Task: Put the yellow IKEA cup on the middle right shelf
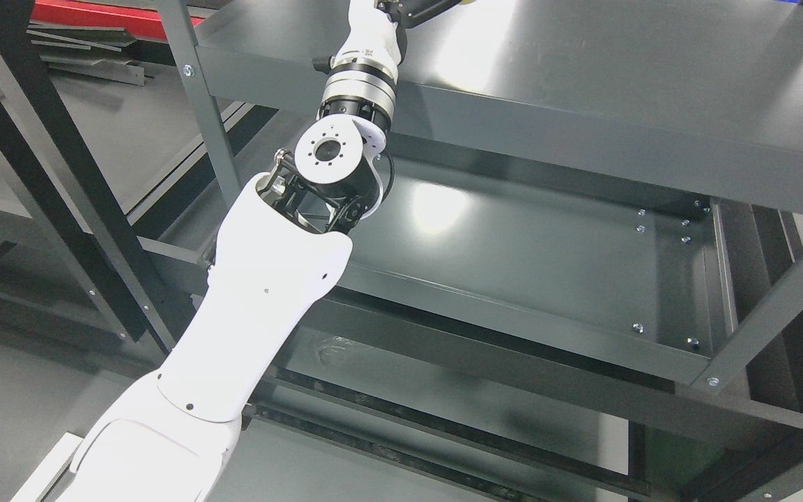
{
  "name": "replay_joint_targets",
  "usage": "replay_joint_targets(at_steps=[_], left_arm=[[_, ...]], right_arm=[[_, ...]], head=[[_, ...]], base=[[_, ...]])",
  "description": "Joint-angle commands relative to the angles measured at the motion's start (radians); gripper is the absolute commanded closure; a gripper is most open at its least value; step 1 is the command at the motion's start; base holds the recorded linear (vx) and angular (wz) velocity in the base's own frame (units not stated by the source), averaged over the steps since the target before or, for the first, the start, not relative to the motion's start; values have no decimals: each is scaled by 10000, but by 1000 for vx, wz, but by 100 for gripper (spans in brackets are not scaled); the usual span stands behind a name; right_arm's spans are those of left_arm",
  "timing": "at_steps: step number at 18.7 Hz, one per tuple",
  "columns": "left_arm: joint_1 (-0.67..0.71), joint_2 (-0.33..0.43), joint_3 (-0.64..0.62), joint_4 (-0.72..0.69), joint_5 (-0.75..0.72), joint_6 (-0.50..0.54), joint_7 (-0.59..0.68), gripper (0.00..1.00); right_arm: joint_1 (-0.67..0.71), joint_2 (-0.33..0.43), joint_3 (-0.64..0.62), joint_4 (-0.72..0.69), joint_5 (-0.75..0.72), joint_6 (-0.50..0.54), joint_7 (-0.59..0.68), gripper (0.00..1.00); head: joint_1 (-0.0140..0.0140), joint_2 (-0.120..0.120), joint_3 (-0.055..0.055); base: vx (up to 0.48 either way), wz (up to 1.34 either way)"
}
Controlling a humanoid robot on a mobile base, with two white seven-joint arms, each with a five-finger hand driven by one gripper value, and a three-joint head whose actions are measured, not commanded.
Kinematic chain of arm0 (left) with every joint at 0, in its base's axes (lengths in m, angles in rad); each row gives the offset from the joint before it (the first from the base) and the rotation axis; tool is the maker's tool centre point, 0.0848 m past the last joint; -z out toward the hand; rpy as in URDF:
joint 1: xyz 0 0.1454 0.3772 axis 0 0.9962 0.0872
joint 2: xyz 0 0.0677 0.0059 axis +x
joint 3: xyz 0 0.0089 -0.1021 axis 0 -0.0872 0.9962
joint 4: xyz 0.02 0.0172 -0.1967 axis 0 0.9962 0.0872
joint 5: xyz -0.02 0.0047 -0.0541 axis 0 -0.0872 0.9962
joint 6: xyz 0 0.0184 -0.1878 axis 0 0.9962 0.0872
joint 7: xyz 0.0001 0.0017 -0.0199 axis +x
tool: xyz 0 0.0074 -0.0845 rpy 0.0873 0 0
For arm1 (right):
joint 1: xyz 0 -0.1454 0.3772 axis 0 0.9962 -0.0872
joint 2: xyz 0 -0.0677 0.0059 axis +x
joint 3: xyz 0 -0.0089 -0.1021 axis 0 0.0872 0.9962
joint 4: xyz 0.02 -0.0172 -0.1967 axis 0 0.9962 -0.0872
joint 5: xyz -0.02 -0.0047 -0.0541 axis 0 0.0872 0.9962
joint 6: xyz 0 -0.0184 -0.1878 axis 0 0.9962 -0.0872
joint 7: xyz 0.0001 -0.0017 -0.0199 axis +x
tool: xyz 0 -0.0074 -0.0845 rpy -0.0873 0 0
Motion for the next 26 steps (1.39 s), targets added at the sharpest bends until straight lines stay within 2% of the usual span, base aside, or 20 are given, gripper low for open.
replay_joint_targets(at_steps=[1, 3, 4, 7, 9, 11, 12, 15, 20, 22, 23, 26], left_arm=[[-38, 175, 44, -3, -47, -409, 640, 100], [-38, 175, 29, 12, -108, -334, 767, 100], [-38, 175, 29, 12, -185, -334, 767, 96], [-38, 175, -32, 27, -216, -59, 690, 45], [-38, 175, -169, 27, -231, 50, 690, 21], [-38, 175, -216, 12, -231, 35, 690, 4], [-38, 175, -216, 12, -231, -102, 690, 1], [-38, 175, -354, 43, -247, -670, 705, 1], [-176, 175, -217, 608, -952, -518, 721, 1], [-329, 175, -79, 748, -876, 107, 736, 3], [-391, 175, 28, 748, -587, 704, 766, 6], [-788, 175, 274, 962, 182, 1918, 843, 7]], right_arm=[[138, -175, 169, 1, -245, -5, -7, 1], [138, -175, 169, 1, -245, -5, -7, 1], [138, -175, 169, 1, -245, -5, -7, 1], [138, -175, 169, 1, -245, -5, -7, 1], [138, -175, 169, 1, -245, -5, -7, 1], [138, -175, 169, 1, -245, -5, -7, 1], [138, -175, 169, 1, -245, -5, -7, 1], [138, -175, 169, 1, -245, -5, -7, 1], [138, -175, 169, 1, -245, -5, -7, 1], [138, -175, 169, 1, -245, -5, -7, 1], [138, -175, 169, 1, -245, -5, -7, 1], [138, -175, 169, 1, -245, -5, -7, 1]], head=[[0, 0, 0], [0, 0, 0], [0, 0, 0], [0, 0, 0], [0, 0, 0], [0, 0, 0], [0, 0, 0], [0, 0, 0], [0, 0, 0], [0, 0, 0], [0, 0, 0], [0, 0, 0]], base=[[0, 0], [0, 0], [0, 0], [0, 0], [0, 0], [0, 0], [0, 0], [0, 0], [0, 0], [0, 0], [0, 0], [0, 0]])
